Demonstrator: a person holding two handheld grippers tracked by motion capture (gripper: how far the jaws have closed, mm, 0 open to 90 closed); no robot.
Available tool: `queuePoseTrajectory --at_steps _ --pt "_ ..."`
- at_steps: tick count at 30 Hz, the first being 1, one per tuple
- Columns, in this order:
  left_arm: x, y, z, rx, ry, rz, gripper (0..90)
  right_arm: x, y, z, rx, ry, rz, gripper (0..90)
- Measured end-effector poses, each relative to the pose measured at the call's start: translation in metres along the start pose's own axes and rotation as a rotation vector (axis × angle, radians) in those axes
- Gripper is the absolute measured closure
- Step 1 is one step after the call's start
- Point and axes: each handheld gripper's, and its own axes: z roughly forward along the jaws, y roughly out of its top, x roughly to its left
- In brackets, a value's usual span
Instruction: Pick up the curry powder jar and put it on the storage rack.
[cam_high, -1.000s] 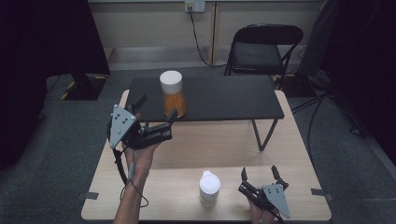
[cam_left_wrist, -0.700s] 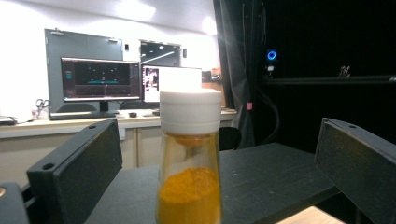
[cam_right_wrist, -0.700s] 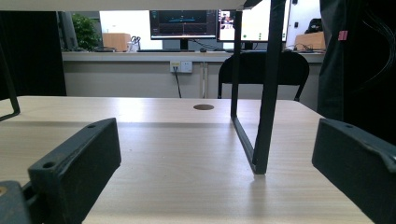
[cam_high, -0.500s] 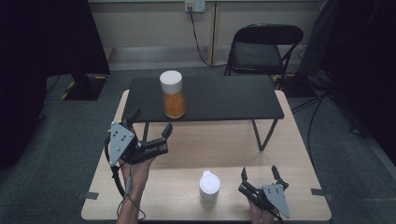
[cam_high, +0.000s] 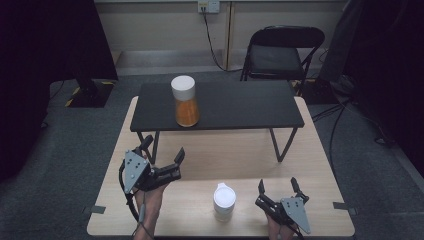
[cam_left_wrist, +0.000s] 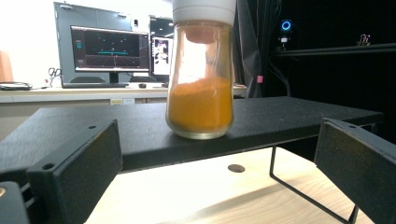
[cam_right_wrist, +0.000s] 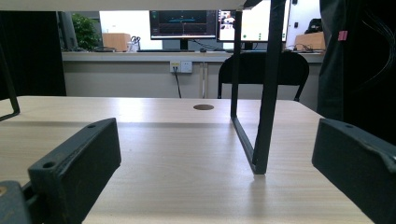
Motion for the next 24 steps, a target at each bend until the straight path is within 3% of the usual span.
queuePoseTrajectory --at_steps 5,9,14,17,24 --pt "-0.003 -0.016 -0.01 0.011 0.04 -0.013 0.0 0.0 0.0 0.0 0.0 0.0 0.0 0.0" --pt "-0.002 -0.029 -0.017 0.023 0.047 -0.014 0.4 0.0 0.0 0.0 0.0 0.0 0.0 0.0" --pt "-0.006 -0.049 -0.027 0.026 0.083 0.0 0.5 0.0 0.0 0.0 0.0 -0.002 0.001 0.0" --pt "-0.008 -0.062 -0.032 0.035 0.089 -0.014 0.3 0.0 0.0 0.0 0.0 -0.002 0.001 0.0" --pt "-0.011 -0.084 -0.033 0.072 0.111 0.011 0.0 0.0 0.0 0.0 0.0 -0.001 0.001 0.0"
